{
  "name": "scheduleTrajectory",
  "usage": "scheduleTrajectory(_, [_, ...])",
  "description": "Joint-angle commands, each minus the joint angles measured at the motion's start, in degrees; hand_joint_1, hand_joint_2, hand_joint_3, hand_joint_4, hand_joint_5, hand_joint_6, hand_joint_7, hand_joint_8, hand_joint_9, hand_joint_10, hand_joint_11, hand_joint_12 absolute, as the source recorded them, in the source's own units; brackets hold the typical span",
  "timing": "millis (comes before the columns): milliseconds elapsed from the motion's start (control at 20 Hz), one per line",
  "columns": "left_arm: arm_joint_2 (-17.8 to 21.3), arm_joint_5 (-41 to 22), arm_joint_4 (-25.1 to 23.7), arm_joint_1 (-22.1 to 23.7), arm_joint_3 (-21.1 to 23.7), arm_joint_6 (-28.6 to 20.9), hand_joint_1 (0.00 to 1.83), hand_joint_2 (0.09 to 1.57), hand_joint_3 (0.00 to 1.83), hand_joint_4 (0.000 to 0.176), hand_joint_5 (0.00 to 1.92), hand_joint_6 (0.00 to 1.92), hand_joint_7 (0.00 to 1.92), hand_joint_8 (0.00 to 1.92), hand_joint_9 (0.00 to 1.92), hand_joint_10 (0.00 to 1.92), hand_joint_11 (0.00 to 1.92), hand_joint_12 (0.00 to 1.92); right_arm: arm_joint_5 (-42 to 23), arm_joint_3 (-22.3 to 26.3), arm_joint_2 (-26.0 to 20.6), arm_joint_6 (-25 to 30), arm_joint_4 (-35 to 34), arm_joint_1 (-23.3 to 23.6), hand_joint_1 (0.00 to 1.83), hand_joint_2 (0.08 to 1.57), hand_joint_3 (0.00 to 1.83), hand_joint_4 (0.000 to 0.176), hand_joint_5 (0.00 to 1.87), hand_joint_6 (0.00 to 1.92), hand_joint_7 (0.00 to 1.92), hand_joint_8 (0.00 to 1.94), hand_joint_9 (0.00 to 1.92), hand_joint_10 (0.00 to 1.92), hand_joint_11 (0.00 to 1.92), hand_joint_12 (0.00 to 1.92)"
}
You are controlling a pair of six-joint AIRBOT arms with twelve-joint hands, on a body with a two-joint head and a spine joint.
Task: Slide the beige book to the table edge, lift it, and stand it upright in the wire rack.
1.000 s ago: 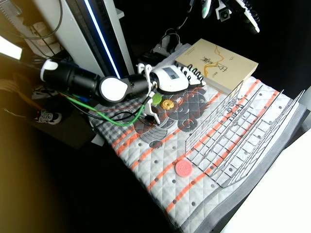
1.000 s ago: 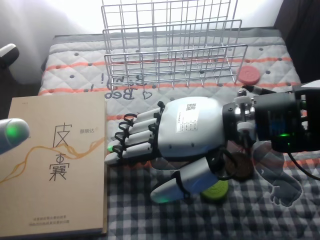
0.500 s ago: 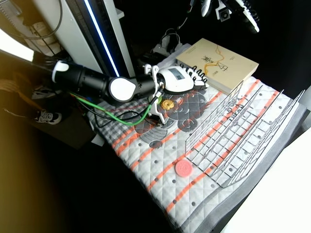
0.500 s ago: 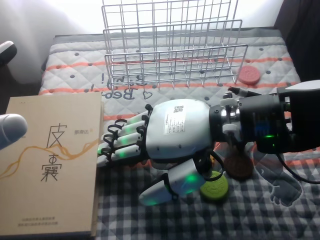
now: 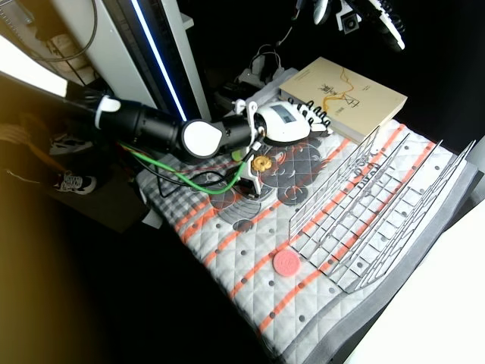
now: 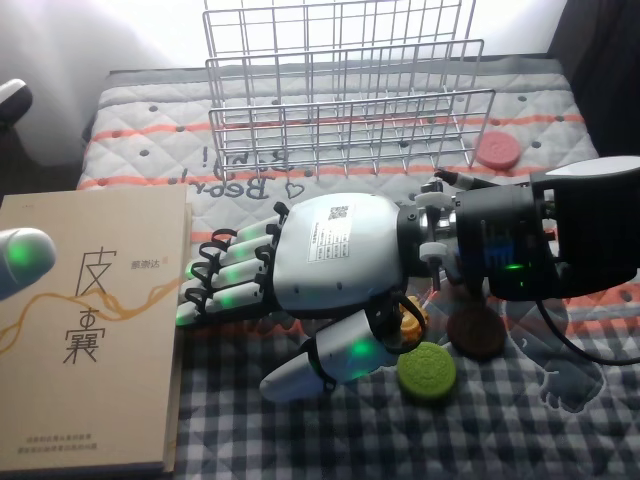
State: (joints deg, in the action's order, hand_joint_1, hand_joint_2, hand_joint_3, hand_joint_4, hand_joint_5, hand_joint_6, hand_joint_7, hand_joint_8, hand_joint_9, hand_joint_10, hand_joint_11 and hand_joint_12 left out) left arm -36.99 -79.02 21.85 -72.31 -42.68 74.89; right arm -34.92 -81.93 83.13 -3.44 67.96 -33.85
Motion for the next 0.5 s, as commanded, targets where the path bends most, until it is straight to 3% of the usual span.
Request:
scheduleTrajectory(0, [0.02,-7.39,0.46,0.26,-0.23,-0.41,0.32,1.02,0.0,0.176,0.01,0.0,0.0,0.0,0.0,0.0,0.0,0.0,-3.52,-0.25,0.62,0.15,-2.78,0.14,0.0,1.31,0.0,0.0,0.13,0.0,0.13,0.0,0.11,0.0,0.17,0.09])
scheduleTrajectory(450, [0.01,-7.59,0.43,0.25,-0.29,-0.67,0.33,1.02,0.0,0.176,0.01,0.0,0.0,0.0,0.0,0.0,0.0,0.0,-3.45,-1.31,1.58,0.15,-2.83,0.29,0.0,1.32,0.01,0.0,0.15,0.01,0.16,0.01,0.14,0.01,0.24,0.12])
